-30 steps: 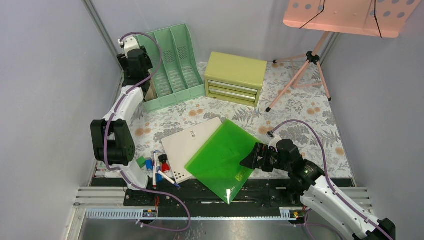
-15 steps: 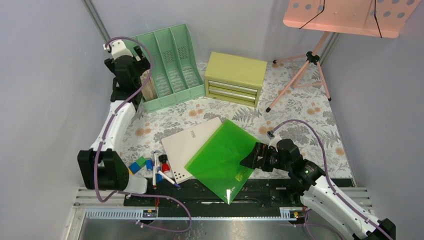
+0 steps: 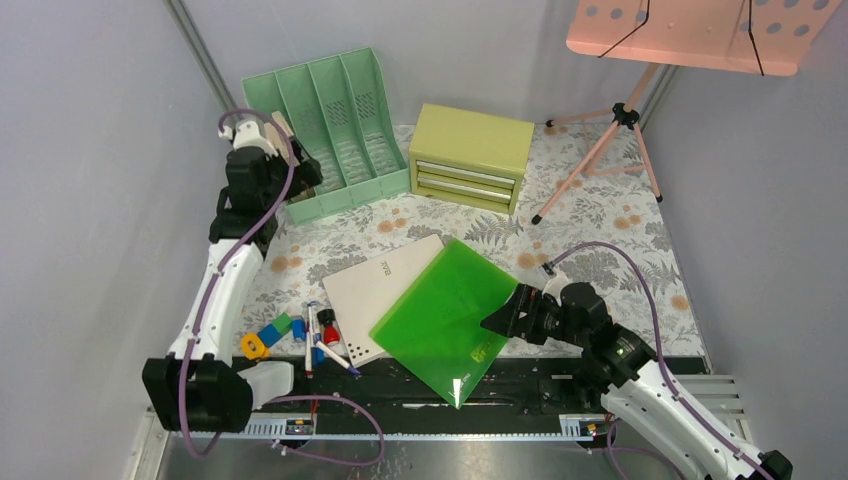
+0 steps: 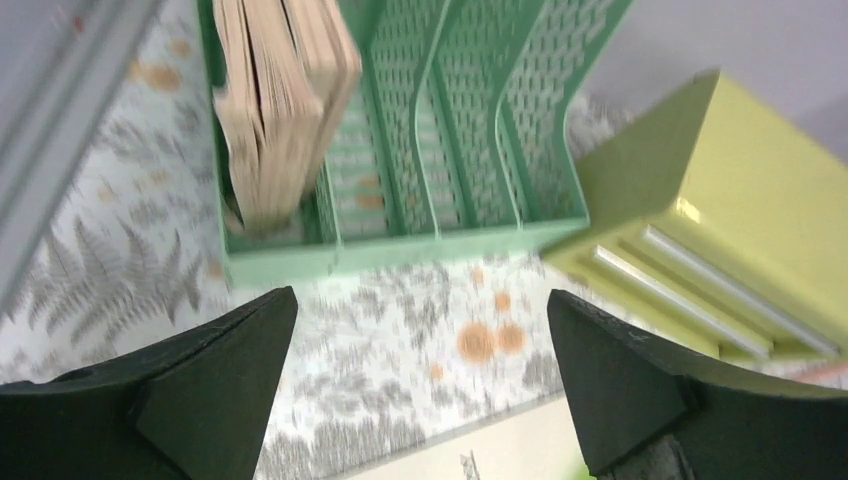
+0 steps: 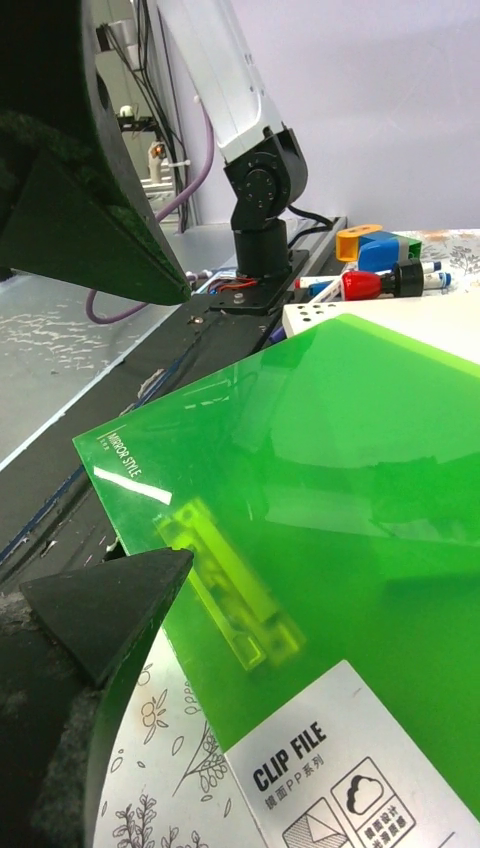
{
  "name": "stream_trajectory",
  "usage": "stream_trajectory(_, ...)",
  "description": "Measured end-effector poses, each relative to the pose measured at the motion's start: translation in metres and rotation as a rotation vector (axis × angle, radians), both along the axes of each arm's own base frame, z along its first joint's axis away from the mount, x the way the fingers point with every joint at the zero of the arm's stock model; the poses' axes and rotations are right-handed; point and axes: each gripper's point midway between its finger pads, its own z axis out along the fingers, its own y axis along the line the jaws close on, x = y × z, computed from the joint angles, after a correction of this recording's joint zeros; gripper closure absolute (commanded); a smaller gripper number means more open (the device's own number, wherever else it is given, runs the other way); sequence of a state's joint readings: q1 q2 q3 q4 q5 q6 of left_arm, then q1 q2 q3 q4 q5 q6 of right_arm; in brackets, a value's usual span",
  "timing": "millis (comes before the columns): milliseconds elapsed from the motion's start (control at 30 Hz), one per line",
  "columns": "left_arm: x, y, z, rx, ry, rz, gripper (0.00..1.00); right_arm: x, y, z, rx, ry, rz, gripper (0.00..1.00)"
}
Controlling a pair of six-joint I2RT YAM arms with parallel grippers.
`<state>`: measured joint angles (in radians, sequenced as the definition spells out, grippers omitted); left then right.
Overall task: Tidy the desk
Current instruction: Place the book in the storage box, then pick up the folder from the corner of the board.
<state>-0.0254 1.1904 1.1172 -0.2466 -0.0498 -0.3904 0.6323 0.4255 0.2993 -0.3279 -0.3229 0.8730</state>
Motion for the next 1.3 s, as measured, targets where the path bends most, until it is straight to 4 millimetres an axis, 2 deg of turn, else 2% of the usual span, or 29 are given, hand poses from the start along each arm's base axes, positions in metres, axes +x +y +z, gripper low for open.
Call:
stream_trajectory(267,-0.068,-0.039,-0.076,-0.204,0.199,-0.133,0.01,-0.009,-0.005,-0.018,0.004,0.064,-0.026,0.01)
stream_trajectory(533,-0.117,-0.083,-0.15,-0.471,0.445,-0.25,0.01,-0.016,-0.012,-0.031,-0.021,0.119,-0.048,0.01)
stream_trajectory(667,-0.126,-0.098,-0.155,-0.546,0.498,-0.309,0.01,-0.014,-0.015,-0.034,-0.034,0.123,-0.073,0.01)
stream_trajectory(833,-0.135,-0.106,-0.159,-0.576,0.522,-0.358,0.02,-0.012,-0.016,-0.045,-0.065,0.166,-0.098,0.01)
stream_trajectory(1000,-0.151,-0.114,-0.179,-0.588,0.596,-0.382,0.03,-0.017,-0.018,-0.061,-0.104,0.237,-0.103,0.01)
stream_trajectory(1300,-0.186,-0.155,-0.204,-0.492,0.752,-0.52,0.05,-0.017,-0.021,-0.062,-0.103,0.259,-0.135,0.01)
